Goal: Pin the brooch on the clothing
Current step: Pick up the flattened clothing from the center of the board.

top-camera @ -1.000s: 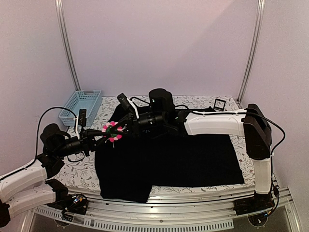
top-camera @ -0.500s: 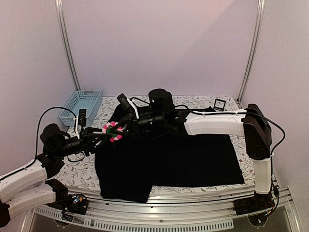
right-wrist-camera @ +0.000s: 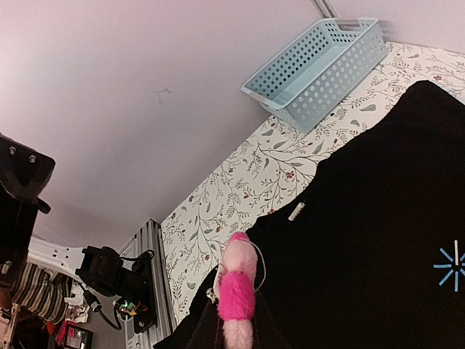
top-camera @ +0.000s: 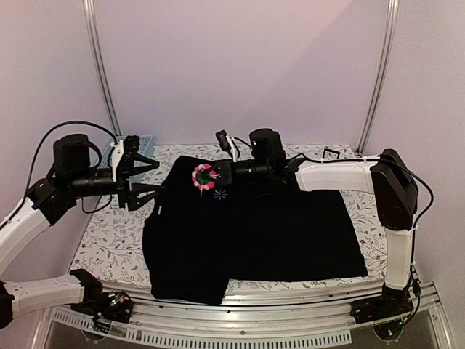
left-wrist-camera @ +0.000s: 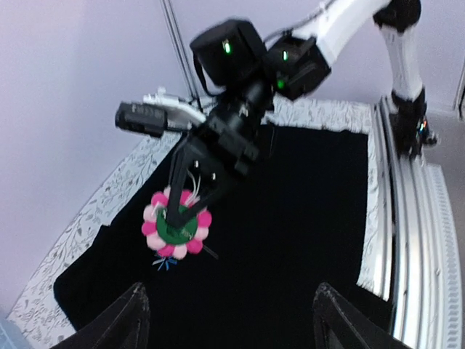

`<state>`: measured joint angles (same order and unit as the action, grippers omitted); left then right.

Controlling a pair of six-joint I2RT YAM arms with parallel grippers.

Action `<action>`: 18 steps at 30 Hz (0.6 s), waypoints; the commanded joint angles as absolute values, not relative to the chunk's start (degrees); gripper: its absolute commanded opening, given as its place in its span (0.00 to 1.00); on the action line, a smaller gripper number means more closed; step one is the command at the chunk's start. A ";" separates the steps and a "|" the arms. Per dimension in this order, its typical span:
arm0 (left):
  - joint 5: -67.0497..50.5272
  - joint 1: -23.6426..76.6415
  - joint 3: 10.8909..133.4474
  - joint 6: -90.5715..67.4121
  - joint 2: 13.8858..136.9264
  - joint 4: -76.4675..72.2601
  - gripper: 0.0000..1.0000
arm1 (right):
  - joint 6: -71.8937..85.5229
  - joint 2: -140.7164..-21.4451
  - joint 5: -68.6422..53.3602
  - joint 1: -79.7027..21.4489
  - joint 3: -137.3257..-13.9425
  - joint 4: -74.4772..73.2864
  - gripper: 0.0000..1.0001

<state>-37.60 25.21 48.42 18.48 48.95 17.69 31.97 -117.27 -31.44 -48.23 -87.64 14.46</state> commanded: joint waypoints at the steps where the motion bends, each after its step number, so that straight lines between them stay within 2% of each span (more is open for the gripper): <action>1: -25.99 25.74 51.80 50.20 62.76 49.18 0.75 | 36.45 -118.17 -30.03 -46.44 -85.66 17.76 0.00; 5: -18.94 26.15 54.36 57.19 75.41 52.03 0.63 | 39.08 -121.07 -31.46 -45.14 -84.85 20.70 0.00; 12: -13.47 28.01 49.44 65.27 83.08 45.08 0.61 | 42.77 -124.23 -33.14 -44.72 -80.41 25.79 0.00; 18: -10.56 28.50 42.97 70.80 84.23 39.10 0.60 | 46.09 -126.23 -33.83 -44.43 -77.55 29.58 0.00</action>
